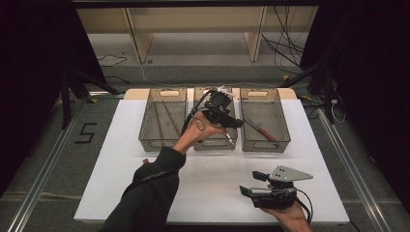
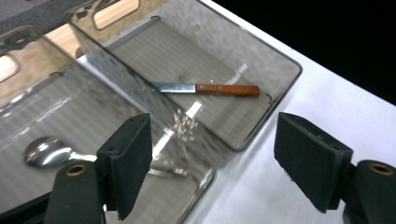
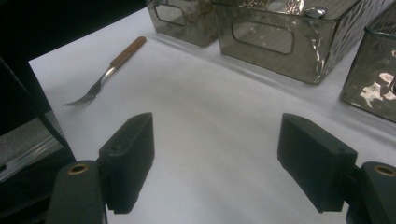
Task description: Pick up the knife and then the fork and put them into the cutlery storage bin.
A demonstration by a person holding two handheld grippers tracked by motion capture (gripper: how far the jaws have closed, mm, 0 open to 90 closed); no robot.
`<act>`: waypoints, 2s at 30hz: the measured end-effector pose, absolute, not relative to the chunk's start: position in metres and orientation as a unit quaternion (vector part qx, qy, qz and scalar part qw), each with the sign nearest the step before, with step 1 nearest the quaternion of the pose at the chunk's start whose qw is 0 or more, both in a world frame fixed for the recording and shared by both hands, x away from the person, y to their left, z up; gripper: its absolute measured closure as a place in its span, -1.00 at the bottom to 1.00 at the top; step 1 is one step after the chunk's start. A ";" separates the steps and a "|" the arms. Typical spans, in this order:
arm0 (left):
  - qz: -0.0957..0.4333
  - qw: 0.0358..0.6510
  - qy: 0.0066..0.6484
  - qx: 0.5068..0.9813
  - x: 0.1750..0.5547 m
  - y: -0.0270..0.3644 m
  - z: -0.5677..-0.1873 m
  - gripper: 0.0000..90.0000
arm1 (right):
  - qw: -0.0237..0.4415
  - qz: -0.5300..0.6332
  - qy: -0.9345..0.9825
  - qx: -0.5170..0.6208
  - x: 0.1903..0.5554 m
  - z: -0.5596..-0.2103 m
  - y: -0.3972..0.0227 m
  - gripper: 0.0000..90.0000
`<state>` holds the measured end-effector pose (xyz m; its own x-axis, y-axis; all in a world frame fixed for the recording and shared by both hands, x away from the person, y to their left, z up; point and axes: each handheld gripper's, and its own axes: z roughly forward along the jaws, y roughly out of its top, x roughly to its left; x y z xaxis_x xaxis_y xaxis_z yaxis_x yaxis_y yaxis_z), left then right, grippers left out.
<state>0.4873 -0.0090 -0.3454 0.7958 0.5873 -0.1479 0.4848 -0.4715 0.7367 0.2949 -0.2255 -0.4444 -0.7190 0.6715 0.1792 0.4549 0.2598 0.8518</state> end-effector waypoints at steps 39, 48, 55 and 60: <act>0.093 0.337 0.323 0.879 0.414 0.136 -0.408 -0.44 | 0.111 0.492 0.786 0.357 0.298 -0.445 -0.223 -0.38; 0.104 0.289 0.333 0.892 0.412 0.157 -0.427 0.12 | 0.111 0.492 0.786 0.357 0.298 -0.445 -0.223 -0.38; 0.099 0.247 0.345 0.900 0.411 0.175 -0.445 0.60 | 0.112 0.491 0.787 0.357 0.297 -0.444 -0.222 -0.38; 0.096 0.228 0.352 0.903 0.410 0.183 -0.453 0.86 | 0.111 0.488 0.790 0.355 0.297 -0.444 -0.220 -0.37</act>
<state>0.4097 0.1826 -0.4530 0.7340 0.6790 0.0129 0.5913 -0.6484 0.4795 0.2966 -0.2197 -0.4439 -0.7233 0.6690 0.1714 0.4528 0.2719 0.8492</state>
